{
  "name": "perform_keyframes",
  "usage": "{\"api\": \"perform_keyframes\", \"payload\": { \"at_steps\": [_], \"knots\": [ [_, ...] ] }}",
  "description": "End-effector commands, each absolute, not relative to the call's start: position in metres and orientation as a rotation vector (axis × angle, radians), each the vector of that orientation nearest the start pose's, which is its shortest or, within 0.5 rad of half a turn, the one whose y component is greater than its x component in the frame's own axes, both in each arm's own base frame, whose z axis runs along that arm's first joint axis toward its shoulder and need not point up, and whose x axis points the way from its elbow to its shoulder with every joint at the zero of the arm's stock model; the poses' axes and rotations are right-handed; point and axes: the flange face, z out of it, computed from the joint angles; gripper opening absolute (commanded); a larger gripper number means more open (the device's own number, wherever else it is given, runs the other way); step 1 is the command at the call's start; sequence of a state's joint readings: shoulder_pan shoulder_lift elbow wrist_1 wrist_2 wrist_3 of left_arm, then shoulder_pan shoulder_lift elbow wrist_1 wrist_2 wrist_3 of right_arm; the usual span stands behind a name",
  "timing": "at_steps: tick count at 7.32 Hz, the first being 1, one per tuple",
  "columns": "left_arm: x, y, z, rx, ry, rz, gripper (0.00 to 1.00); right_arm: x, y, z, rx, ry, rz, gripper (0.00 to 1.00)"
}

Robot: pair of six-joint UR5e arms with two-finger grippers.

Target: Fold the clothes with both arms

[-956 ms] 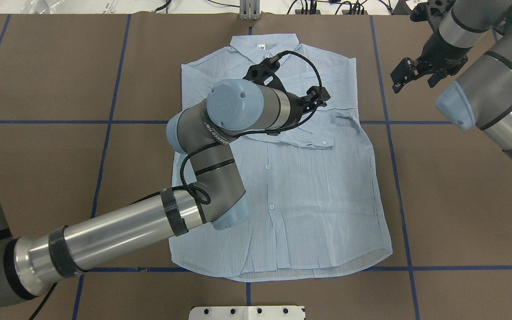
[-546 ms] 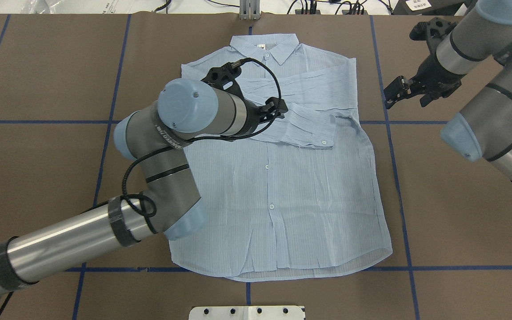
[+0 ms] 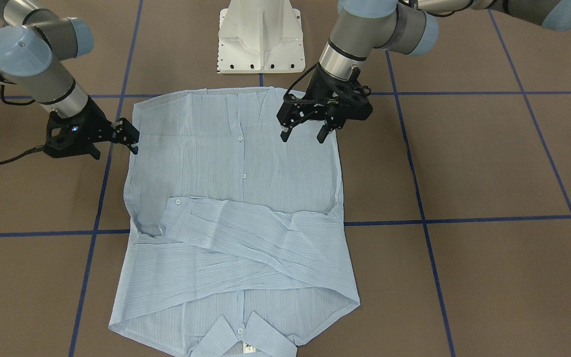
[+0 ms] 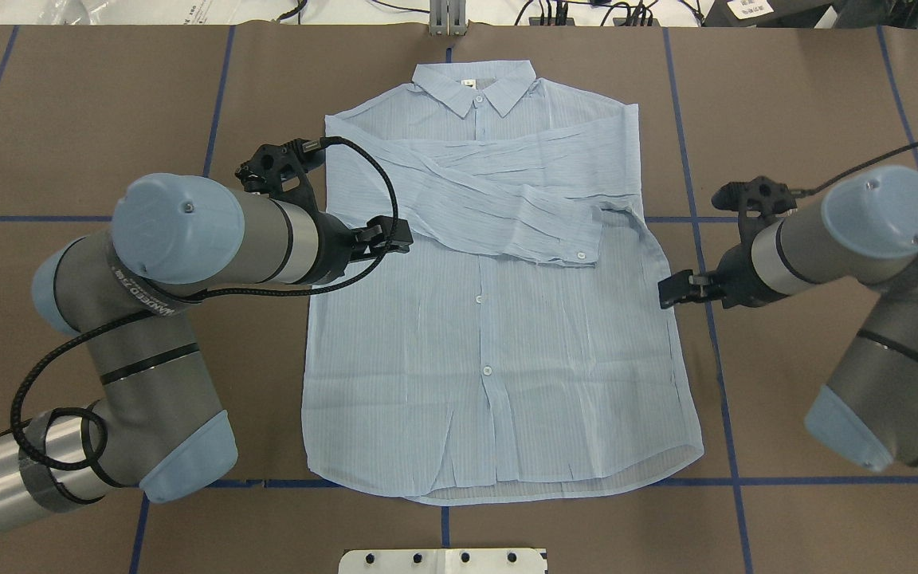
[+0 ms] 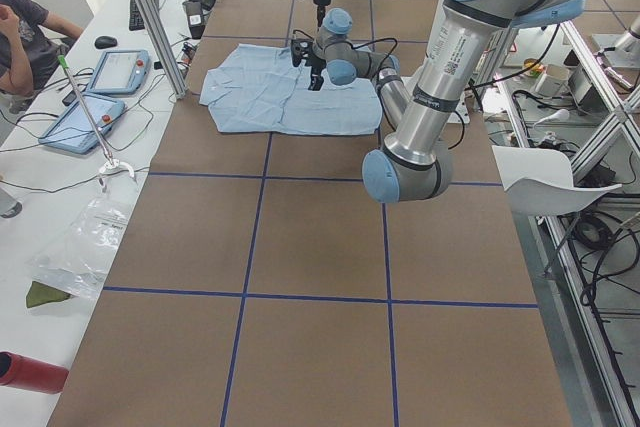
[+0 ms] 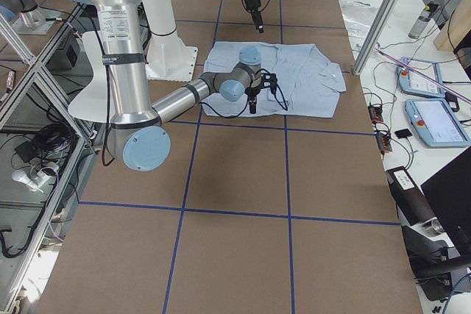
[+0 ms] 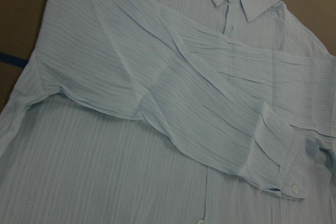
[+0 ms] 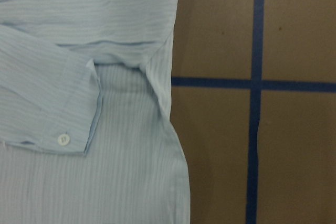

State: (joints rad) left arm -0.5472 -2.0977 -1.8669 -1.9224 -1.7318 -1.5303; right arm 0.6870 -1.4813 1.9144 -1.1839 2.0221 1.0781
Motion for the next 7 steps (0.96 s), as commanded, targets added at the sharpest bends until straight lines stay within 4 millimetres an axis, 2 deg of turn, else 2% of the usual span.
{"api": "perform_keyframes", "payload": {
  "at_steps": [1, 2, 3, 6, 7],
  "knots": [
    [0.453, -0.413, 0.186, 0.205, 1.169, -0.348, 0.98, -0.380, -0.340, 0.417, 0.055, -0.873, 0.005, 1.00],
    [0.453, -0.413, 0.187, 0.205, 1.168, -0.349, 0.98, -0.390, -0.316, 0.423, 0.076, -0.843, 0.004, 1.00],
    [0.453, -0.413, 0.187, 0.205, 1.168, -0.349, 0.98, -0.399, -0.305, 0.424, 0.068, -0.838, 0.002, 1.00],
    [0.454, -0.412, 0.187, 0.204, 1.168, -0.347, 0.98, -0.401, -0.291, 0.434, 0.032, -0.823, -0.016, 0.98],
    [0.455, -0.411, 0.186, 0.204, 1.170, -0.346, 0.98, -0.401, -0.288, 0.436, 0.018, -0.823, -0.023, 0.93]
  ]
}}
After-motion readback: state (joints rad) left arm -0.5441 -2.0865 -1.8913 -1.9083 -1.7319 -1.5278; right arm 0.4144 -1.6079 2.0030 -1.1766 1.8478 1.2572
